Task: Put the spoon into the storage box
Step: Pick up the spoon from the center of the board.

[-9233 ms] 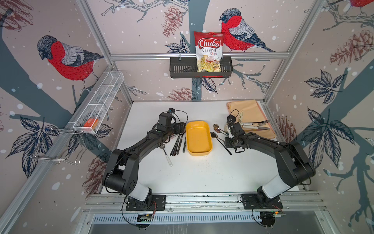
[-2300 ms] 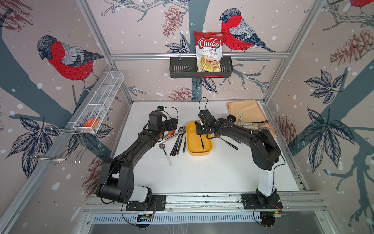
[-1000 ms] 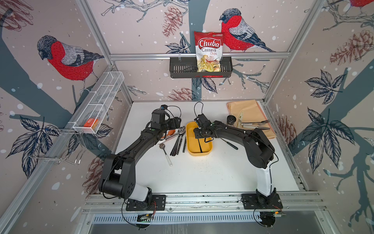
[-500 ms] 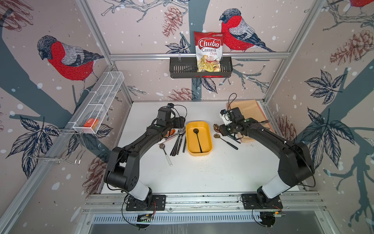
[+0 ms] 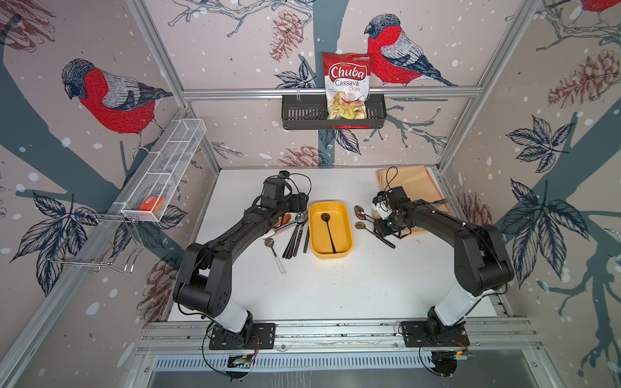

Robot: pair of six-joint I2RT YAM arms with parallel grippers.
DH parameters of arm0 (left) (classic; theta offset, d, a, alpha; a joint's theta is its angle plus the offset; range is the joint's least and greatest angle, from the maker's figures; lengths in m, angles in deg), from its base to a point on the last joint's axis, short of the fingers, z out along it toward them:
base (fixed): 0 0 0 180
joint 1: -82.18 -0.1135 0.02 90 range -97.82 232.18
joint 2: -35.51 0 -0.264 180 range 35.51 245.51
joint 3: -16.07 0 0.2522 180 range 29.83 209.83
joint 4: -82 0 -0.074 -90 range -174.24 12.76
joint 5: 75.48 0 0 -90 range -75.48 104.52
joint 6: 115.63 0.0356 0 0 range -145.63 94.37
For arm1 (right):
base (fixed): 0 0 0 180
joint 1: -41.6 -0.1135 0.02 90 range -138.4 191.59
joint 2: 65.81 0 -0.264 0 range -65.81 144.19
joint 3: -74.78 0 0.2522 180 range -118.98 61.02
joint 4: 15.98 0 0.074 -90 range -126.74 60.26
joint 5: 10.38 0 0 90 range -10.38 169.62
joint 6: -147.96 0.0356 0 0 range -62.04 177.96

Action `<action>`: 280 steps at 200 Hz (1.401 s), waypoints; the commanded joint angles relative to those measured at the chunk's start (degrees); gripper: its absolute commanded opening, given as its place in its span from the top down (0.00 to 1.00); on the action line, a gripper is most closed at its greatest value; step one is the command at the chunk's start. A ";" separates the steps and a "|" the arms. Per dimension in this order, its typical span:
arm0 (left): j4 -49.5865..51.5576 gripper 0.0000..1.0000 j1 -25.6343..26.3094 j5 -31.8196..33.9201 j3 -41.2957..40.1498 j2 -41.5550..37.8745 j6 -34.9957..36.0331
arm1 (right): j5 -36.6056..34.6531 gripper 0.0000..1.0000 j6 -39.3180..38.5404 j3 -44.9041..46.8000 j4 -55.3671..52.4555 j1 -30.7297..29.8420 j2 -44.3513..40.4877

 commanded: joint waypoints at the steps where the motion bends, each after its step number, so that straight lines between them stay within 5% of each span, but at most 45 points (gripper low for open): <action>1: 0.25 0.16 0.08 0.82 -0.30 -0.86 0.79 | 0.05 0.43 -0.91 0.97 0.22 -0.47 0.68; 107: 0.33 0.16 0.10 1.54 -1.36 -1.58 0.57 | -3.85 0.50 1.57 3.71 4.22 -2.93 3.74; 211: 0.06 0.16 0.09 1.45 -0.74 -0.48 0.64 | -5.06 0.75 1.40 3.72 1.46 -7.43 6.25; 280: -0.27 0.16 0.09 1.10 -0.43 0.09 0.50 | -3.59 0.73 2.23 5.00 -1.31 -8.26 6.05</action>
